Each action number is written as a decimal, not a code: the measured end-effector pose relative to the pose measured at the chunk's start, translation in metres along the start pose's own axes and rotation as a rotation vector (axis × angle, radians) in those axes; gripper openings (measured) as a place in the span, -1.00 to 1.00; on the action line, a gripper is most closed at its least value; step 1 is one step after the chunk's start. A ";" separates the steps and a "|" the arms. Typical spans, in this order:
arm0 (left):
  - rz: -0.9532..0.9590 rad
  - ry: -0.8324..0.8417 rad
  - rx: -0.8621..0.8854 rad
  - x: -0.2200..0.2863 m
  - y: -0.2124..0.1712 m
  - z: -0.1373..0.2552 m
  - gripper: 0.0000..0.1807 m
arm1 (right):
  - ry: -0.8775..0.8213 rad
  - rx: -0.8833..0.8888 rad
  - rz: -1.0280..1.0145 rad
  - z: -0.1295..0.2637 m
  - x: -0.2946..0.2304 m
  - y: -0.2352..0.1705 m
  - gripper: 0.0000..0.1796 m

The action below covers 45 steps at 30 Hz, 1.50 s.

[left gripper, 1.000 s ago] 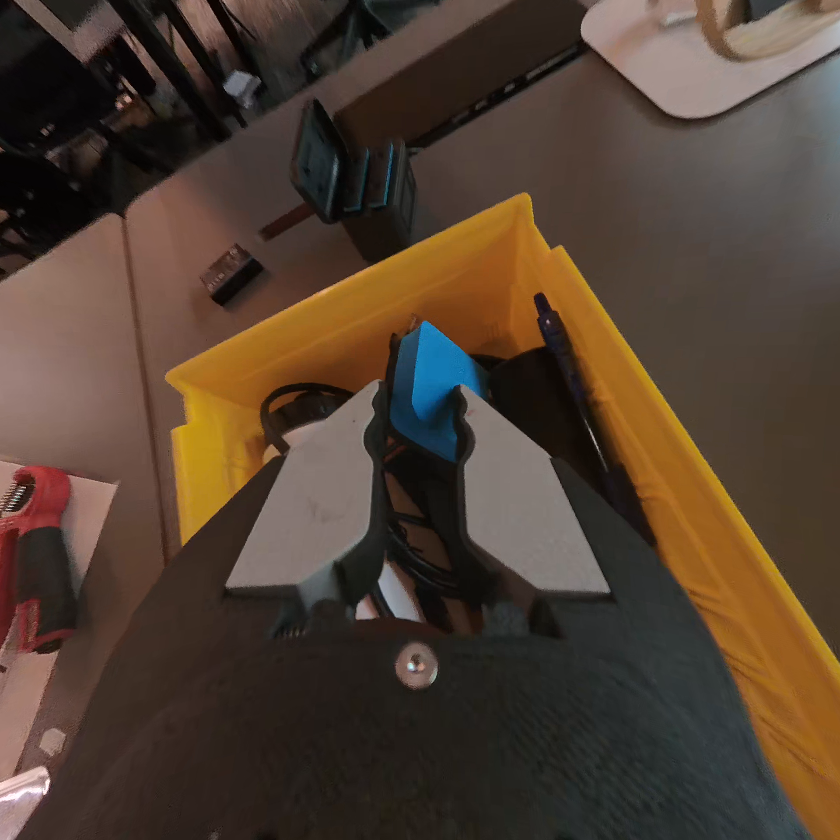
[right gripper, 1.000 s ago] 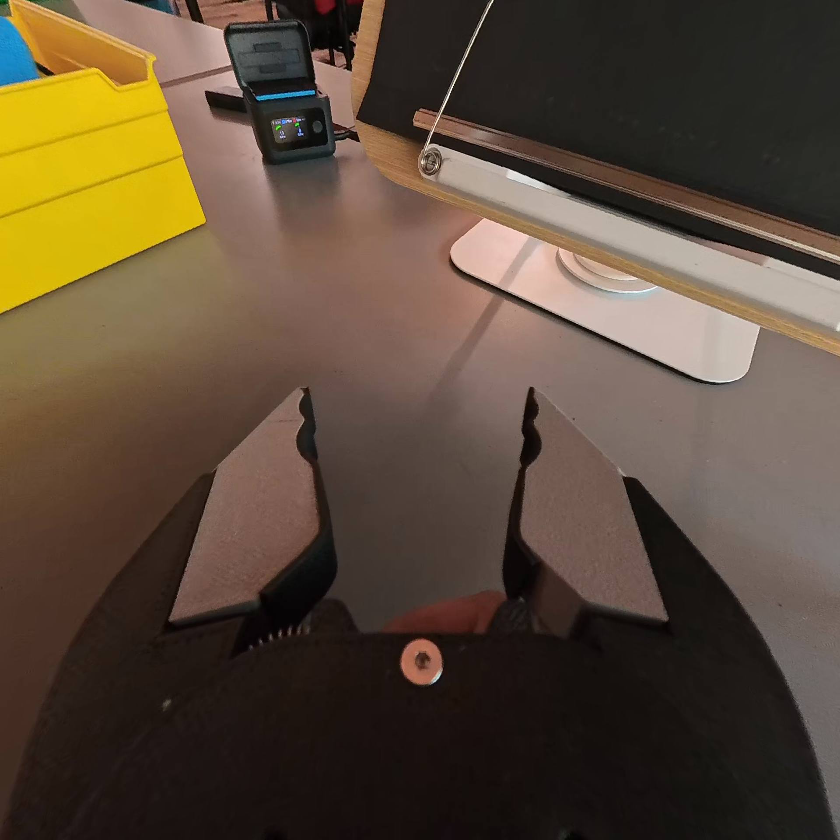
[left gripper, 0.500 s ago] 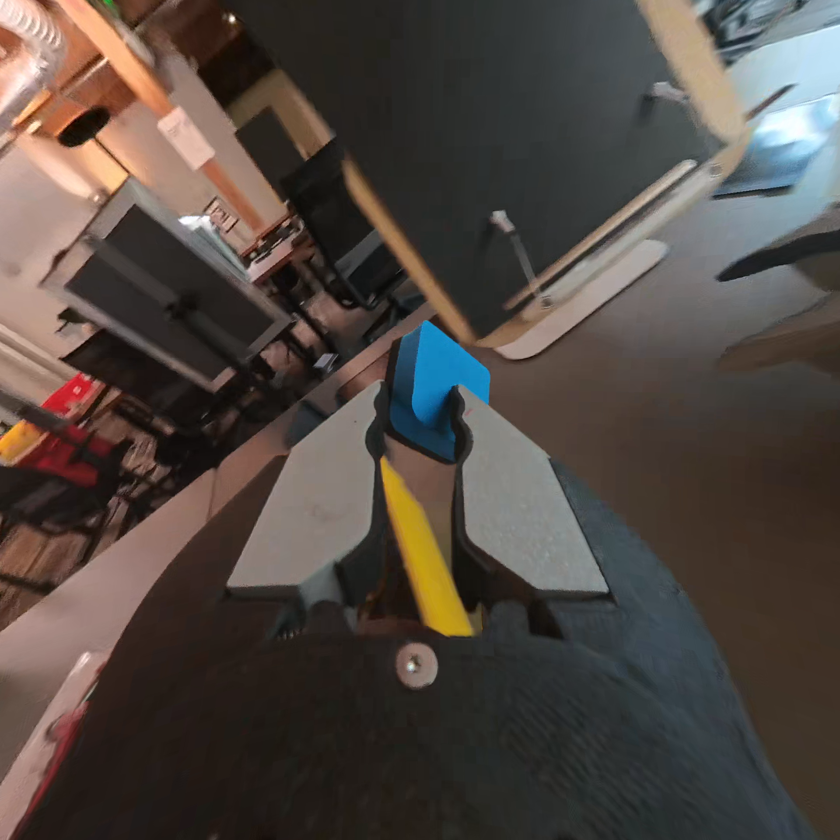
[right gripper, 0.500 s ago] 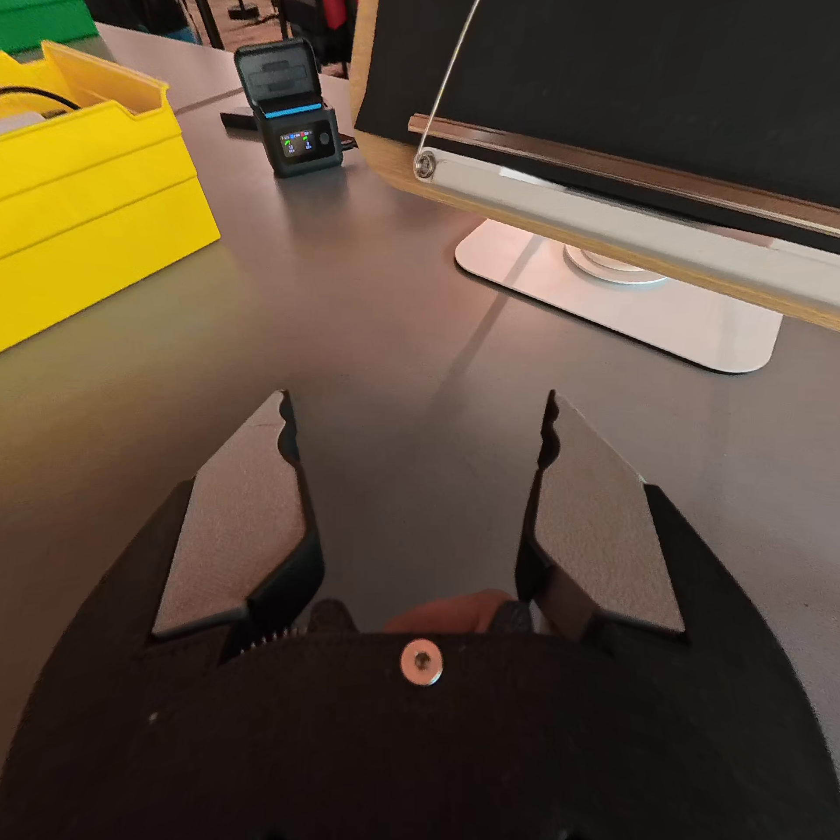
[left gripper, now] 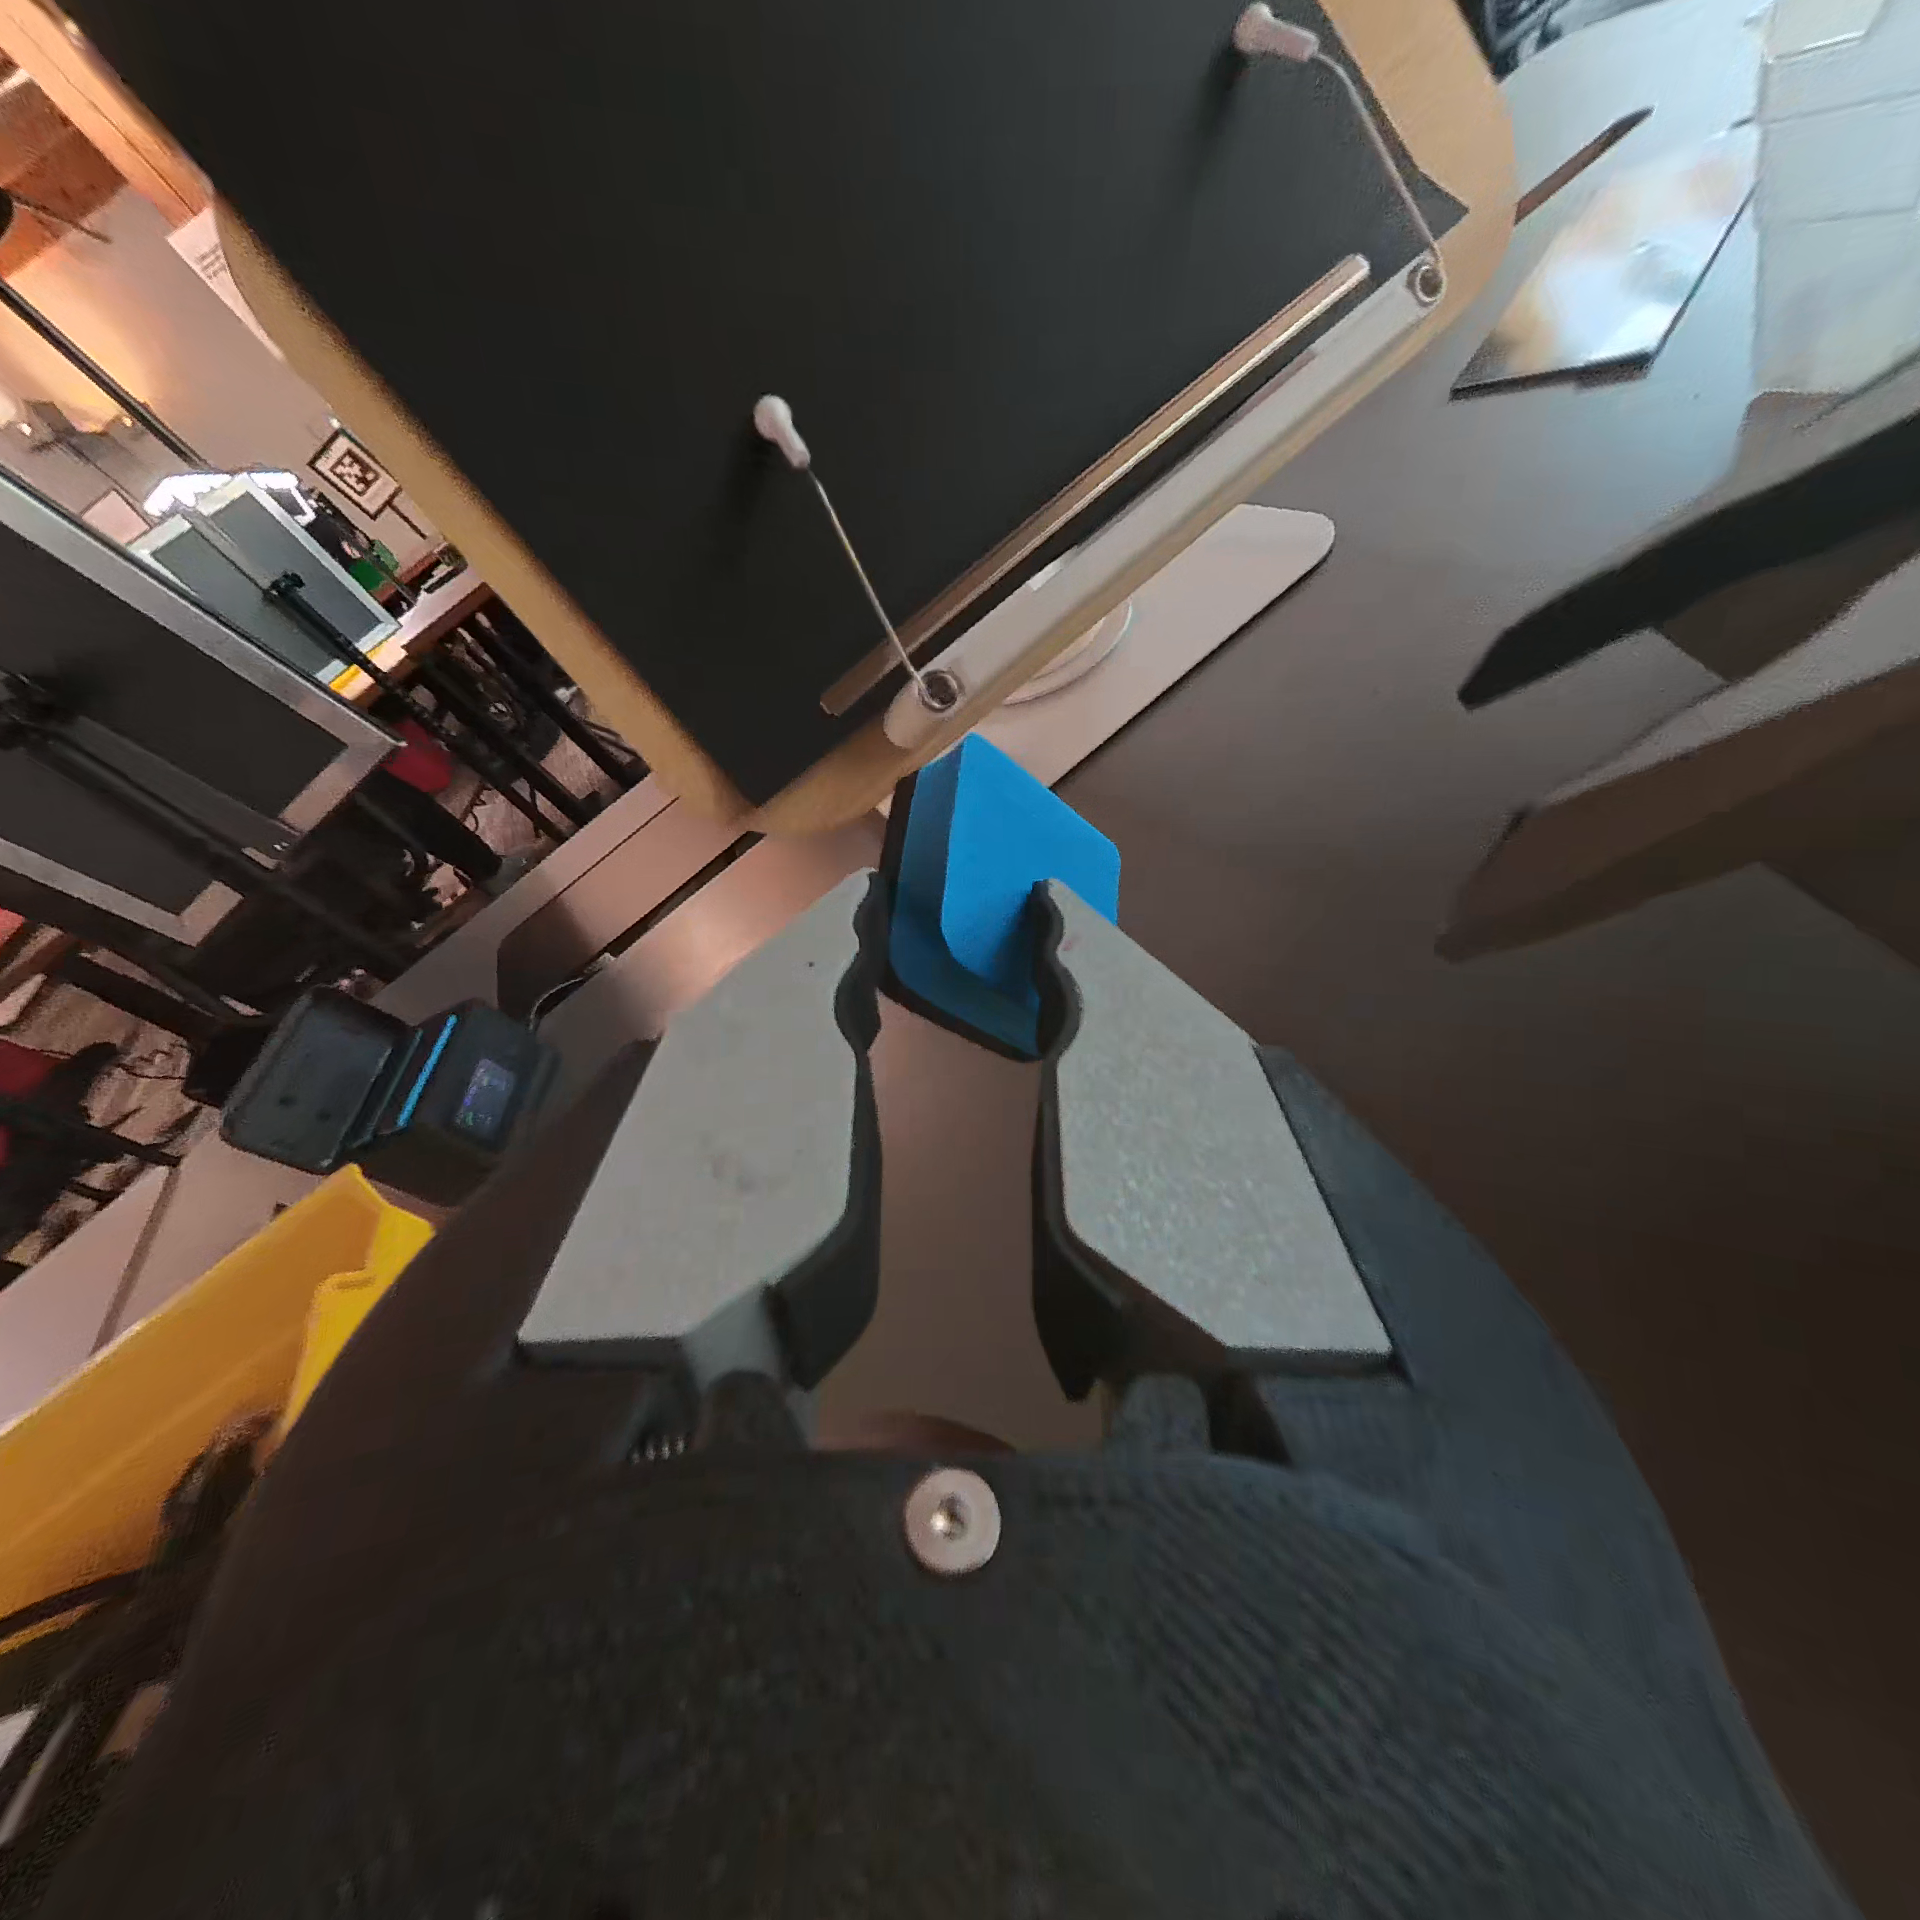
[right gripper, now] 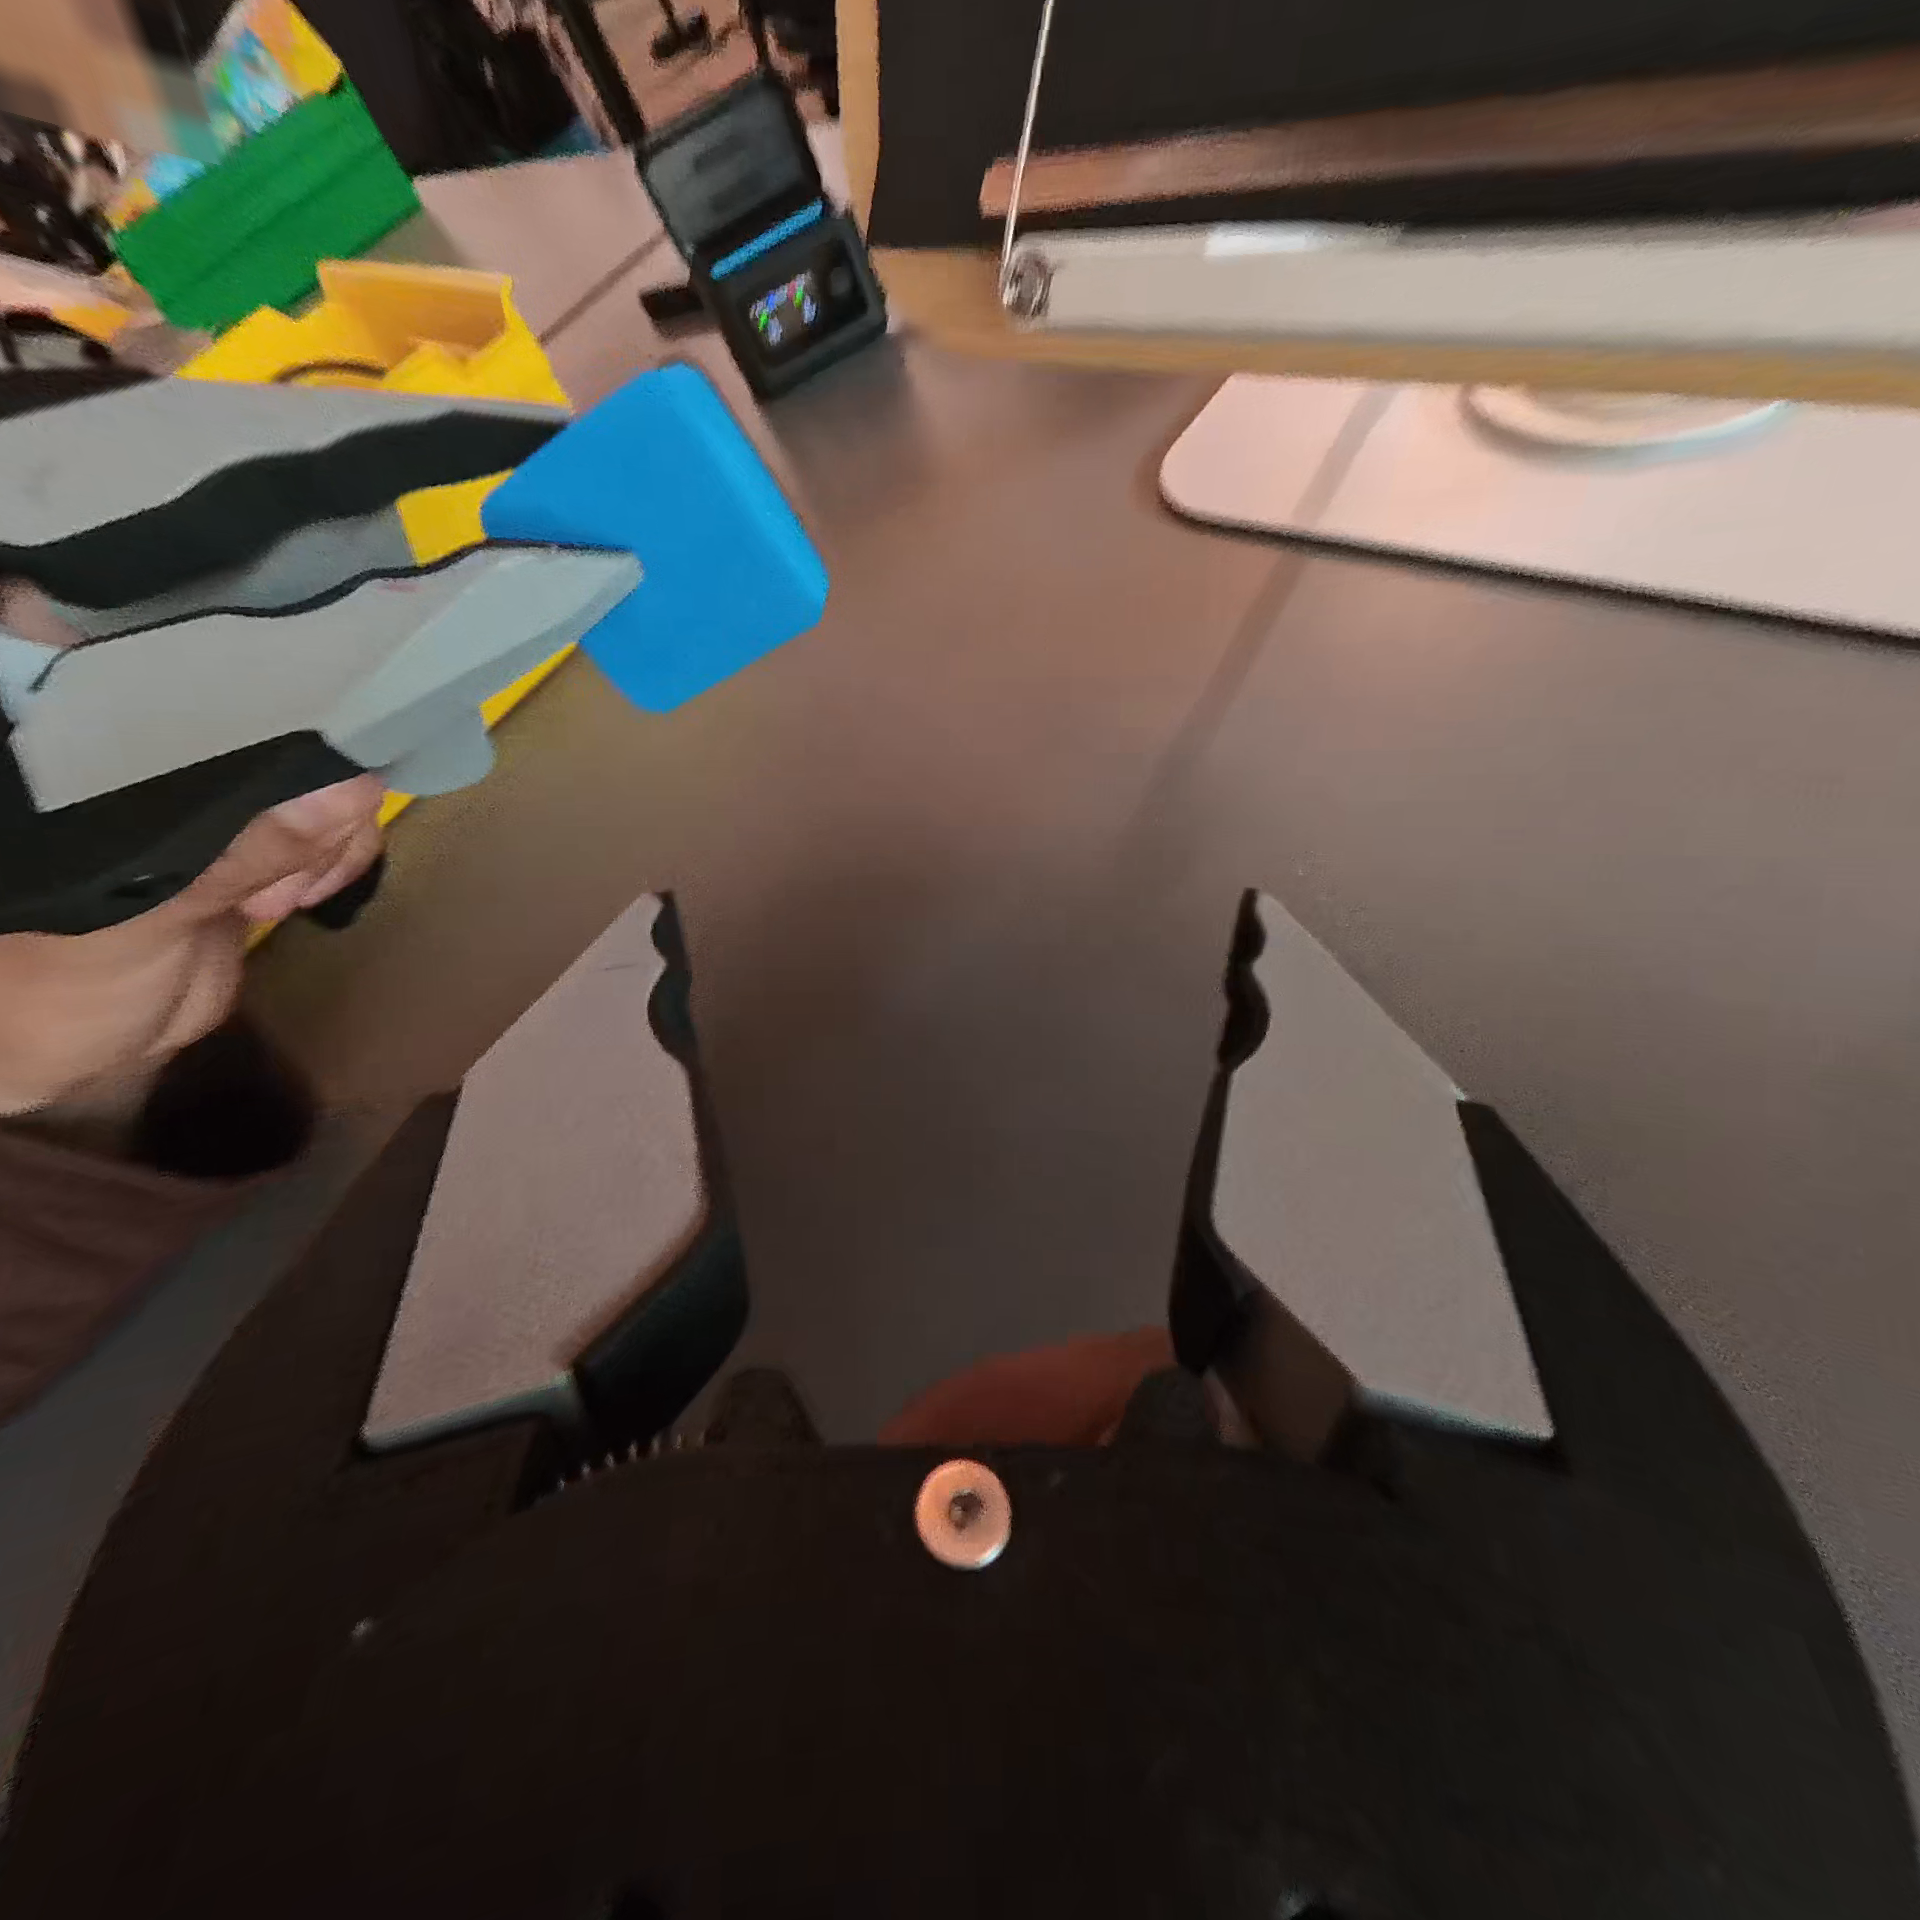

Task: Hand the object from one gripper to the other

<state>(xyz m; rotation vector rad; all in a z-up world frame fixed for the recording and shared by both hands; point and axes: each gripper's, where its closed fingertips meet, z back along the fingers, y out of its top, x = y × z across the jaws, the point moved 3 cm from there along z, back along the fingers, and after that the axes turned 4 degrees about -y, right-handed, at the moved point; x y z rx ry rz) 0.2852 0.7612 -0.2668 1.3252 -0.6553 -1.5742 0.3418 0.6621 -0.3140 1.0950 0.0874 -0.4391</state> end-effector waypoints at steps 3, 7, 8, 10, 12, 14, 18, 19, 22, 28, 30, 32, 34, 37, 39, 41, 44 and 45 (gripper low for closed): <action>0.030 -0.018 0.009 -0.001 -0.007 0.000 -0.74 | 0.017 -0.043 -0.042 0.005 -0.008 -0.003 0.05; 0.066 -0.039 0.018 -0.005 -0.013 0.005 -0.74 | 0.051 0.015 -0.060 0.016 -0.019 0.004 0.09; 0.082 -0.046 0.021 -0.006 -0.014 0.005 -0.74 | 0.052 0.023 -0.050 0.018 -0.022 0.004 0.11; 0.116 -0.054 0.025 -0.010 -0.015 0.006 -0.74 | 0.038 0.035 -0.029 0.021 -0.025 0.003 0.11; 0.147 -0.065 0.028 -0.012 -0.017 0.005 -0.74 | 0.027 0.035 -0.030 0.022 -0.024 0.000 0.11; 0.152 -0.067 0.027 -0.012 -0.018 0.005 -0.74 | 0.013 0.011 -0.044 0.019 -0.017 -0.006 0.16; 0.127 -0.059 0.032 -0.010 -0.015 0.006 -0.74 | -0.044 0.003 -0.100 0.022 0.007 -0.010 0.26; 0.125 -0.061 0.035 -0.009 -0.015 0.006 -0.74 | -0.080 0.019 -0.078 0.025 0.014 -0.009 0.26; 0.123 -0.062 0.037 -0.008 -0.014 0.006 -0.74 | -0.214 -0.002 0.020 0.036 0.030 -0.013 0.13; 0.135 -0.072 0.041 -0.008 -0.014 0.006 -0.74 | -0.115 0.007 0.024 0.044 0.021 -0.025 0.18; 0.129 -0.073 0.047 -0.007 -0.012 0.006 -0.74 | -0.105 0.049 0.025 0.046 0.018 -0.018 0.12; 0.120 -0.070 0.047 -0.007 -0.012 0.007 -0.74 | -0.158 0.050 0.075 0.048 0.017 -0.016 0.06; 0.115 -0.069 0.044 -0.006 -0.012 0.006 -0.74 | -0.141 -0.001 0.143 0.049 0.006 -0.021 0.06; 0.116 -0.070 0.044 -0.006 -0.012 0.006 -0.74 | -0.147 0.026 0.188 0.052 -0.002 -0.017 -0.10; 0.118 -0.074 0.046 -0.006 -0.012 0.006 -0.74 | -0.220 0.032 0.150 0.049 0.011 -0.016 0.01; 0.116 -0.082 0.046 -0.004 -0.012 0.006 -0.74 | -0.222 0.004 0.090 0.044 0.019 -0.021 0.02; 0.104 -0.109 0.056 0.003 -0.010 0.005 -0.74 | -0.182 -0.014 0.057 0.038 0.017 -0.027 0.02; 0.104 -0.133 0.070 0.007 -0.007 0.005 -0.74 | -0.185 -0.016 0.068 0.038 0.016 -0.027 0.02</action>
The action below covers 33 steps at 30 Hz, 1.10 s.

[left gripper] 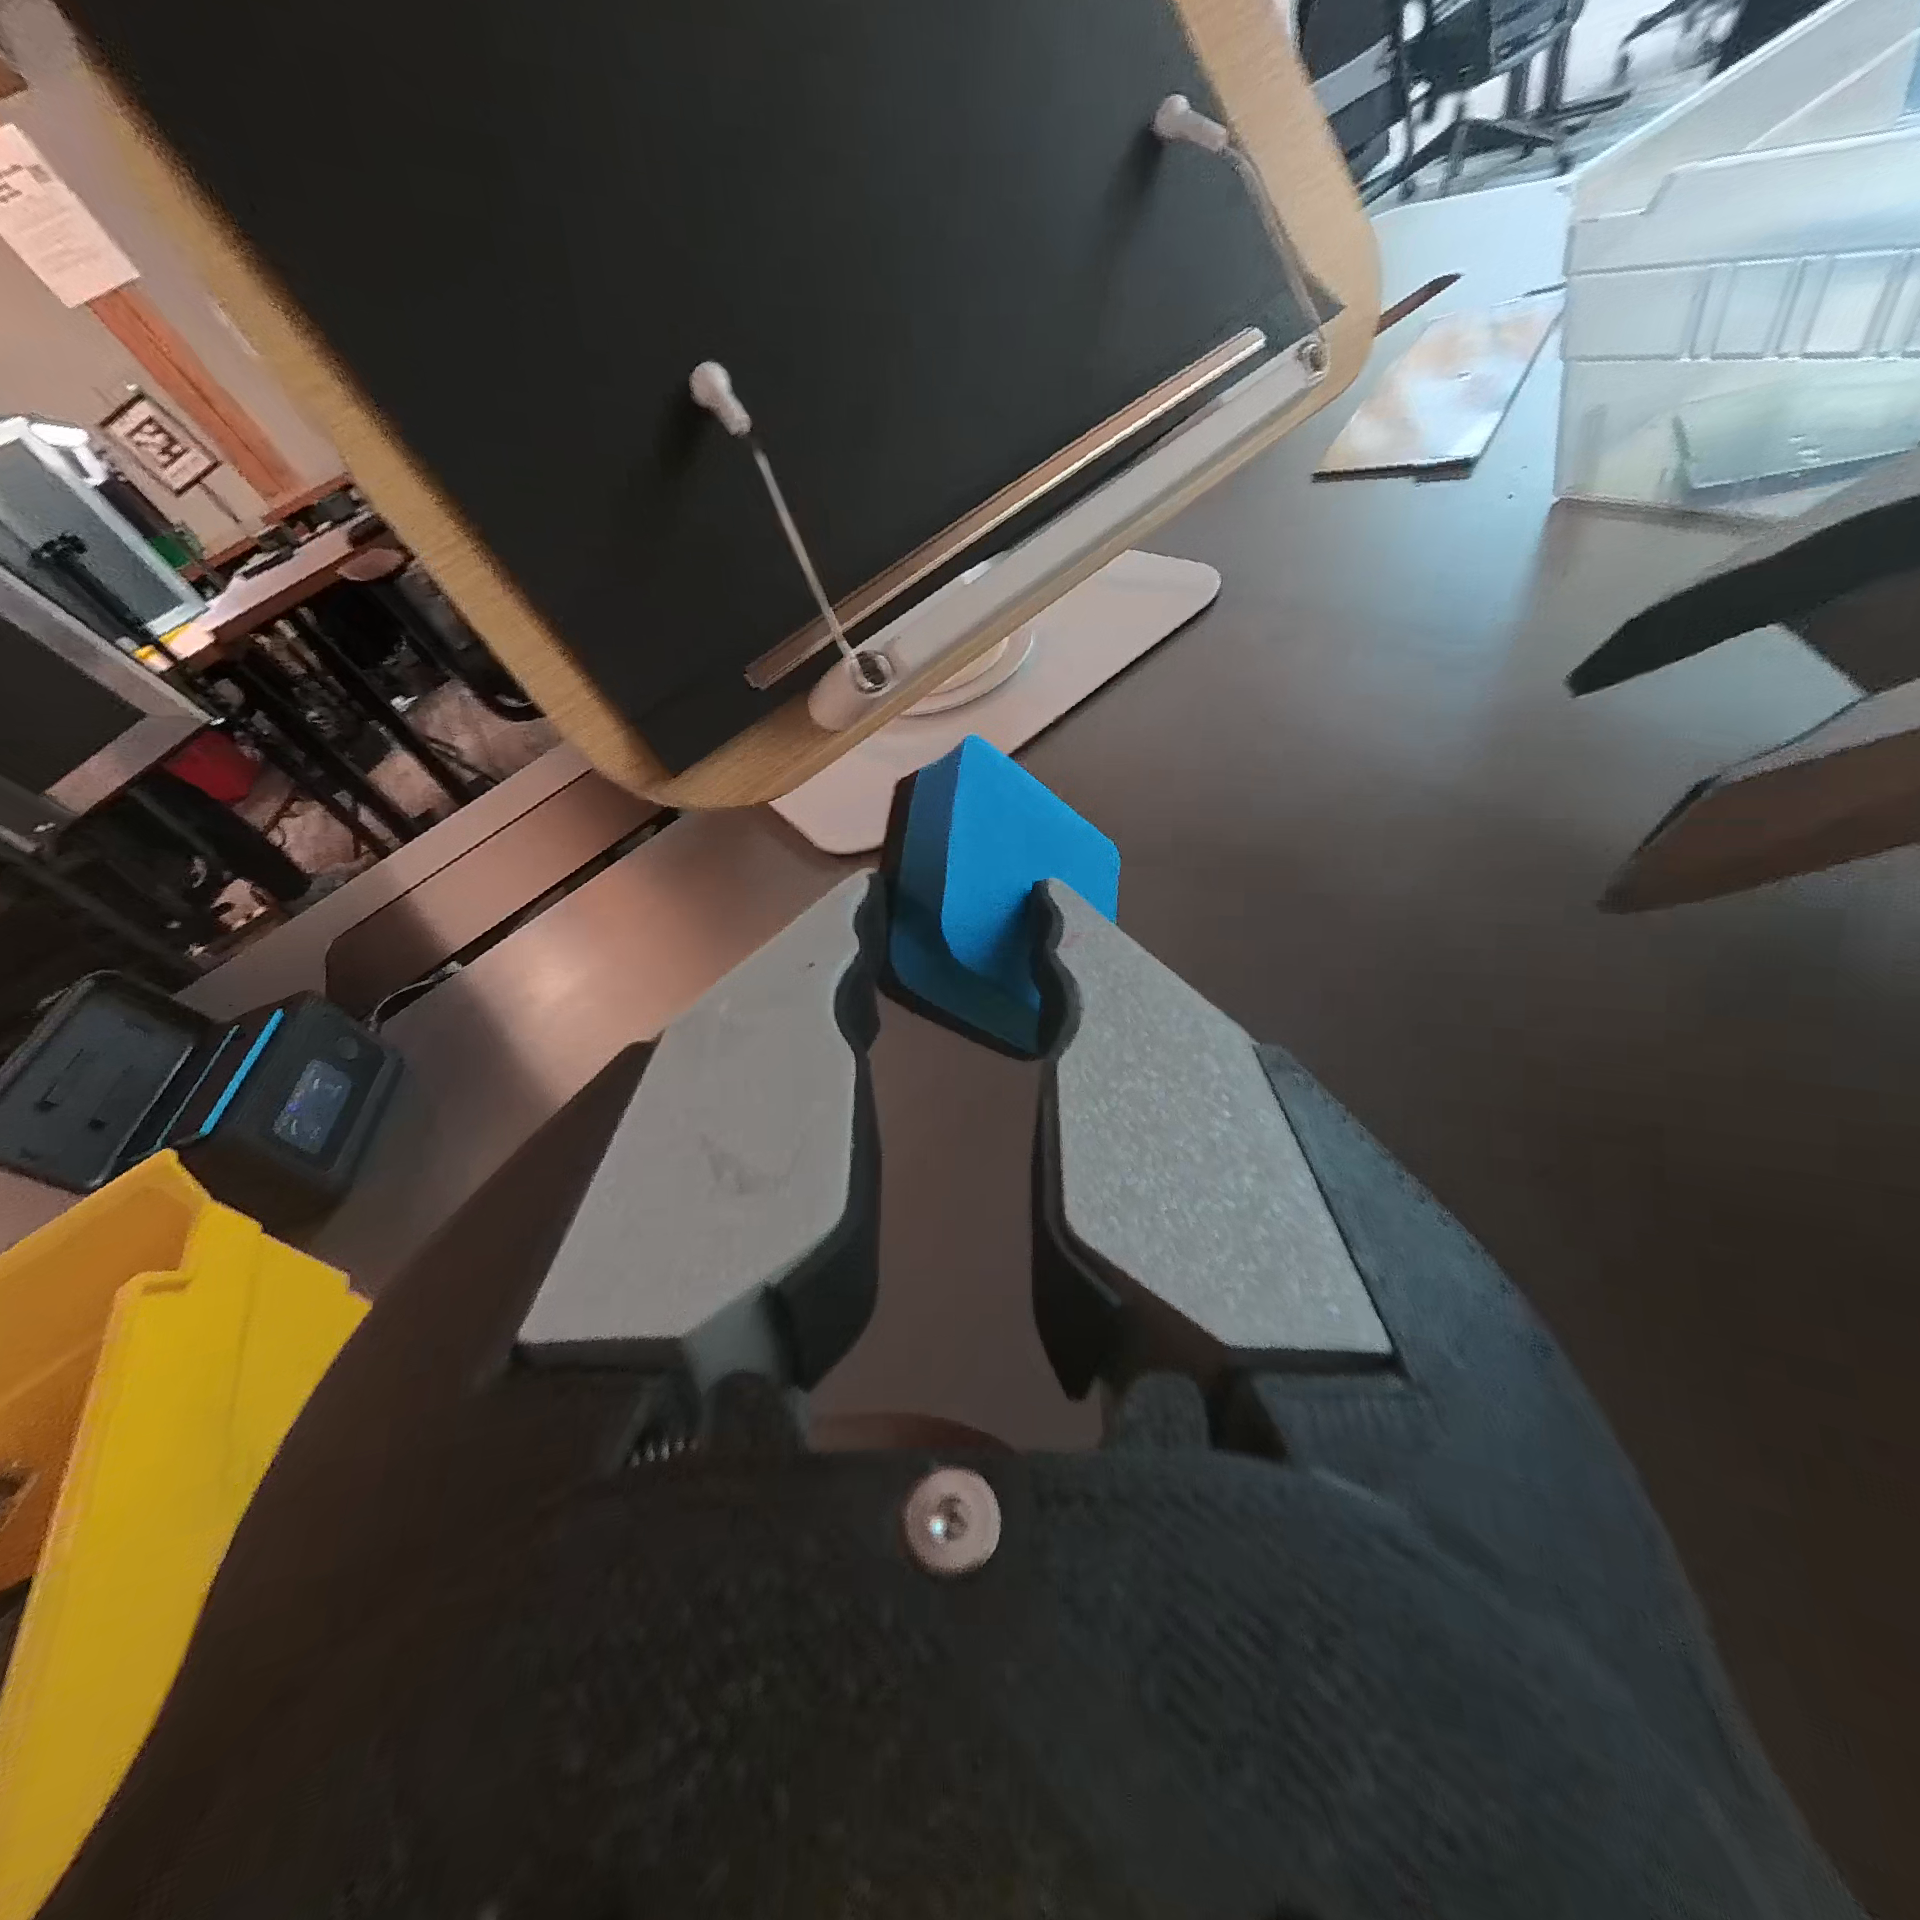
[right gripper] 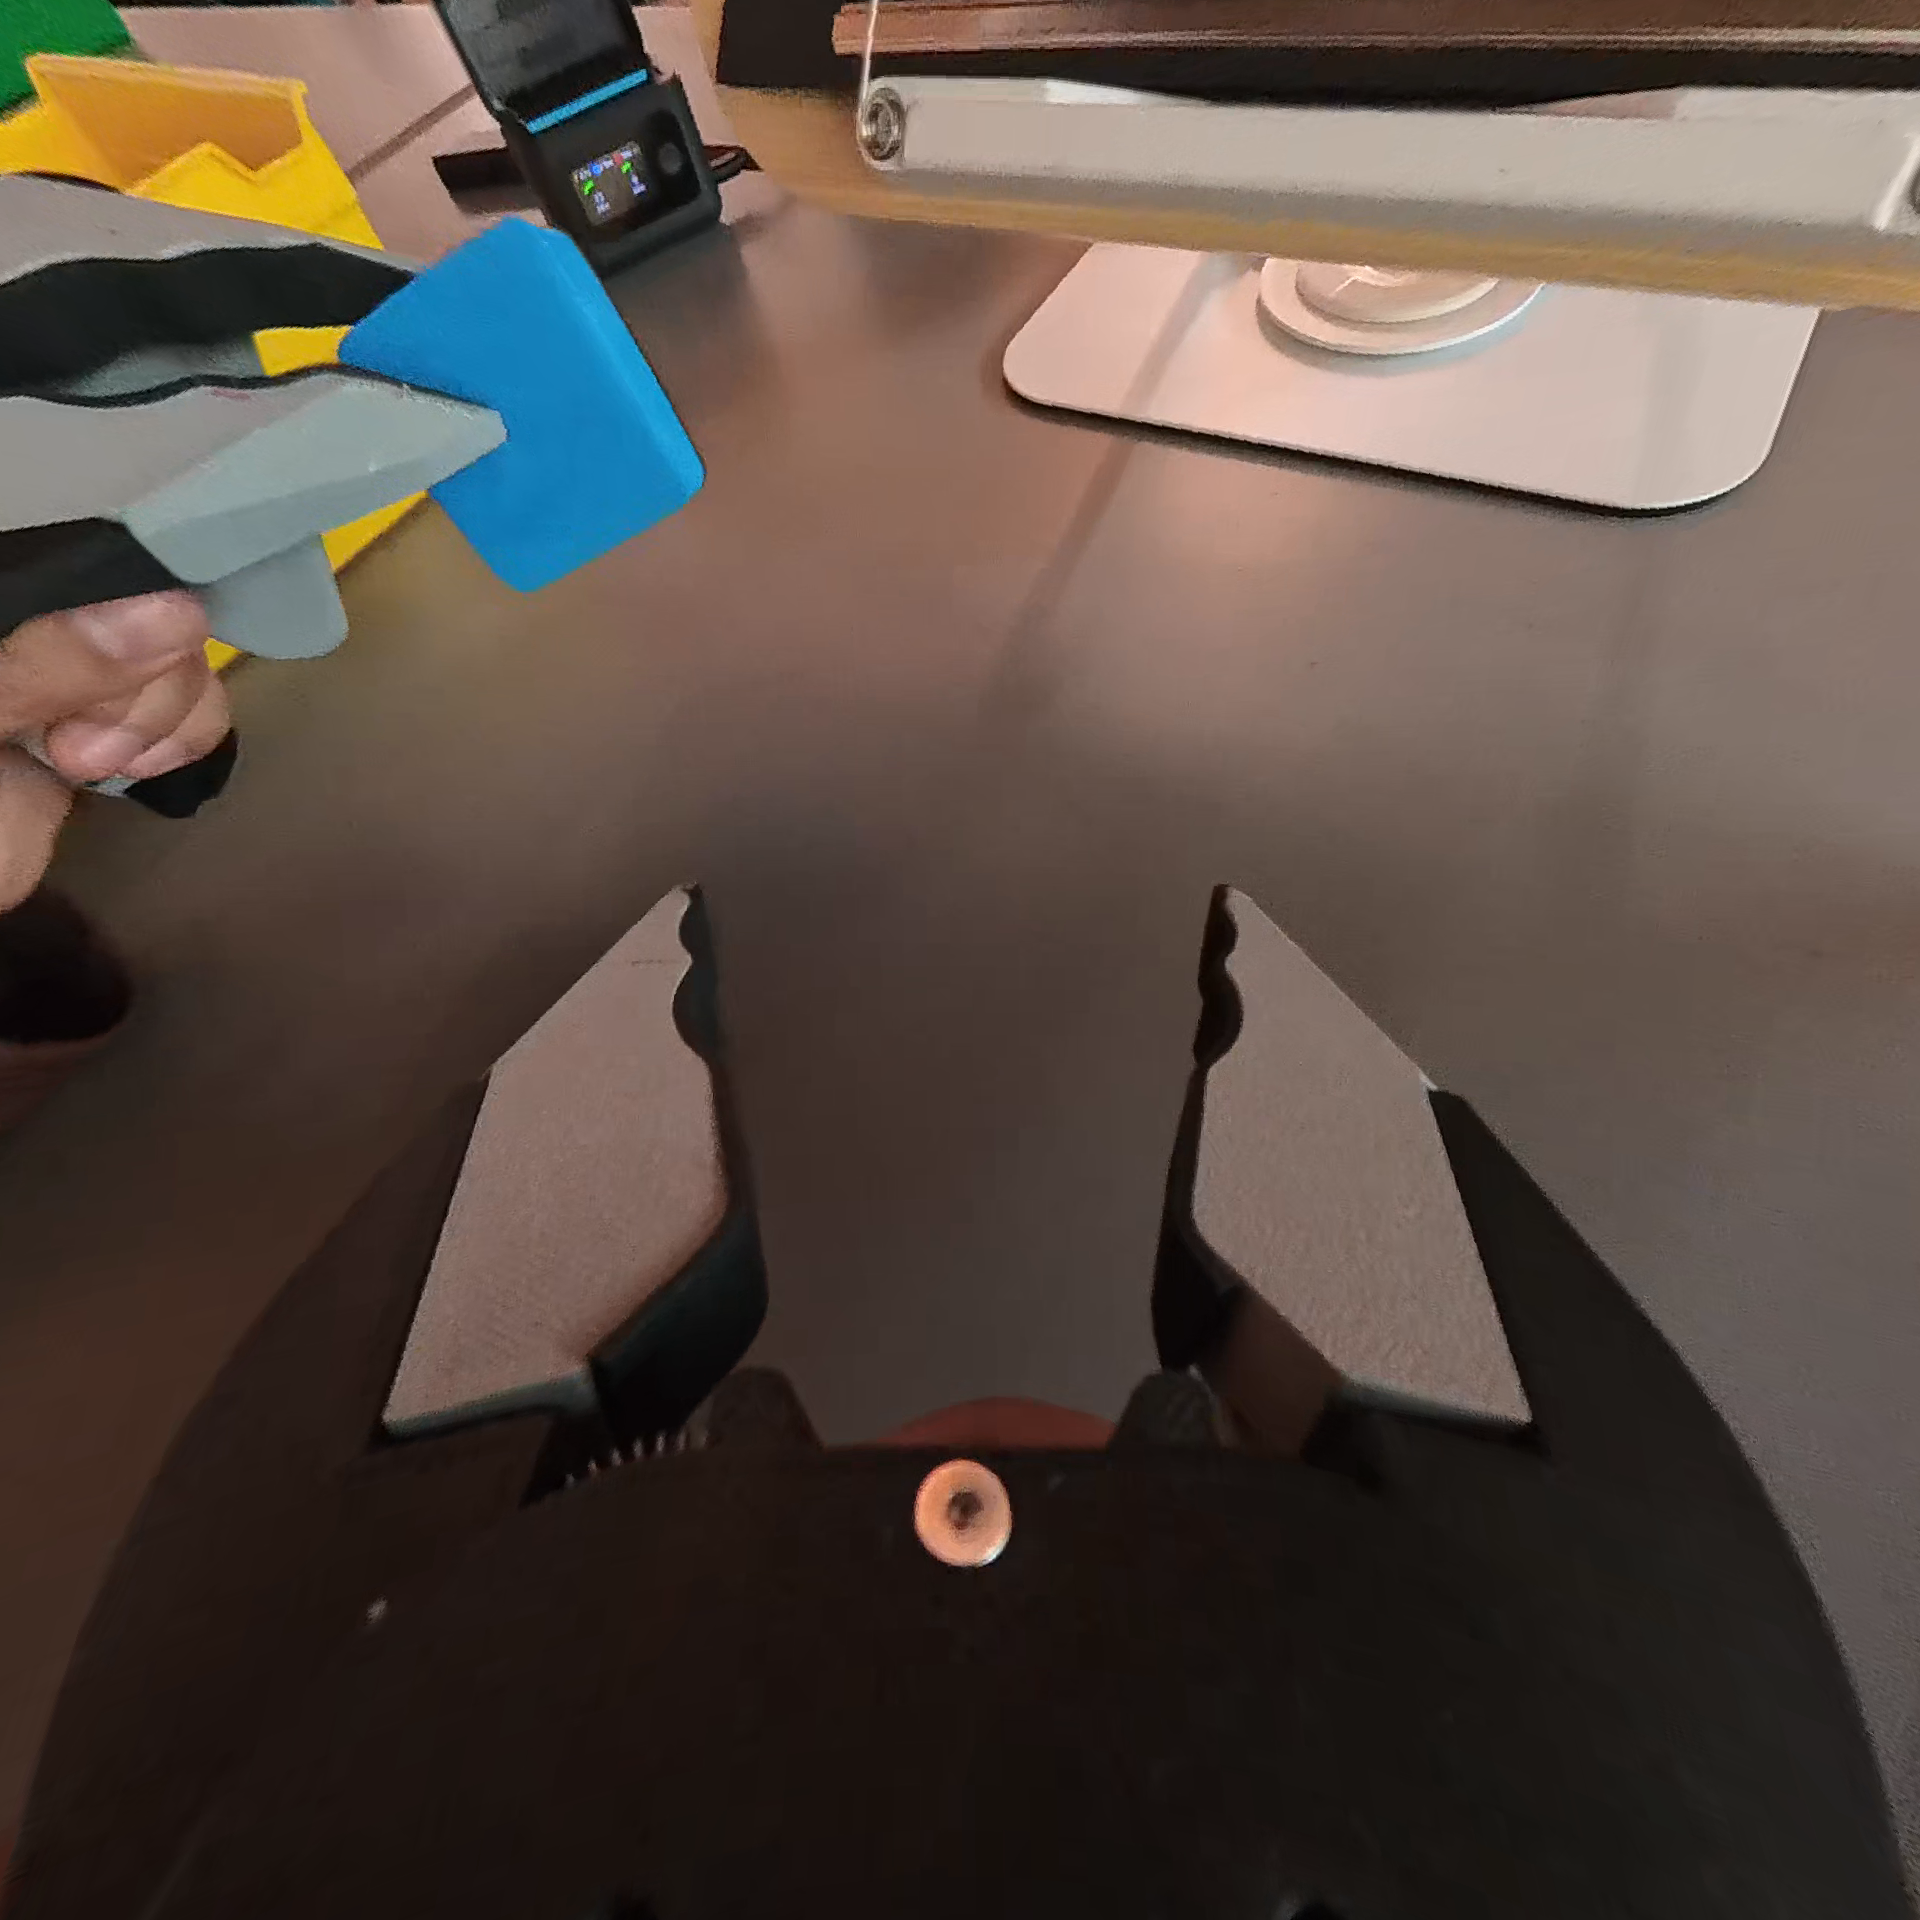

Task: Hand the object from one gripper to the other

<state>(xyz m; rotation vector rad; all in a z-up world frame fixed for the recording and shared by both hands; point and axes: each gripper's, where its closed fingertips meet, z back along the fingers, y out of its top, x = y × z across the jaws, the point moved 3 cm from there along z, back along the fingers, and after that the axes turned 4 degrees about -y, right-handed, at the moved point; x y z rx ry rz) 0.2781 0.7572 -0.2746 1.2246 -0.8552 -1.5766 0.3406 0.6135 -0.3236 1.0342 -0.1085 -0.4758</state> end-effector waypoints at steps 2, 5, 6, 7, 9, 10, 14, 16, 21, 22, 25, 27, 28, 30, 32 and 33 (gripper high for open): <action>-0.010 -0.056 0.041 0.009 0.006 0.001 -0.74 | -0.022 0.017 0.034 0.001 -0.001 0.002 0.01; -0.044 -0.137 0.085 0.025 0.013 0.002 -0.74 | -0.019 0.068 0.077 0.007 -0.005 0.008 0.00; -0.052 -0.158 0.103 0.030 0.016 0.003 -0.74 | -0.020 0.077 0.085 0.009 -0.006 0.009 0.00; -0.059 -0.182 0.111 0.035 0.017 0.004 -0.73 | -0.020 0.082 0.096 0.010 -0.006 0.010 -0.01; -0.089 -0.253 0.161 0.048 0.023 0.007 -0.74 | -0.023 0.083 0.126 0.012 -0.007 0.010 -0.01; -0.102 -0.273 0.182 0.053 0.026 0.008 -0.74 | -0.034 0.082 0.146 0.012 -0.007 0.009 0.01; -0.141 -0.289 0.176 0.061 0.025 0.008 -0.74 | -0.190 0.083 0.171 0.009 0.008 0.009 0.01; -0.143 -0.293 0.178 0.062 0.025 0.008 -0.74 | -0.232 0.091 0.193 0.008 0.011 0.010 0.03; -0.138 -0.285 0.178 0.062 0.025 0.007 -0.74 | -0.215 0.117 0.275 0.009 0.002 0.020 0.06; -0.137 -0.285 0.180 0.063 0.026 0.007 -0.74 | -0.204 0.132 0.267 0.009 0.000 0.023 0.07; -0.136 -0.287 0.189 0.065 0.028 0.008 -0.74 | -0.172 0.128 0.278 0.005 -0.002 0.028 0.12; -0.137 -0.273 0.195 0.064 0.028 0.008 -0.74 | -0.185 0.145 0.306 0.003 -0.002 0.033 0.10; -0.138 -0.263 0.200 0.062 0.029 0.008 -0.74 | -0.178 0.165 0.345 0.003 -0.003 0.037 0.05; -0.129 -0.246 0.208 0.057 0.029 0.009 -0.74 | -0.227 0.223 0.426 0.005 -0.003 0.046 0.04; -0.104 -0.241 0.213 0.051 0.029 0.011 -0.74 | -0.310 0.301 0.455 0.011 0.000 0.056 -0.21; -0.097 -0.239 0.220 0.049 0.029 0.011 -0.74 | -0.334 0.345 0.474 0.014 -0.001 0.060 -0.25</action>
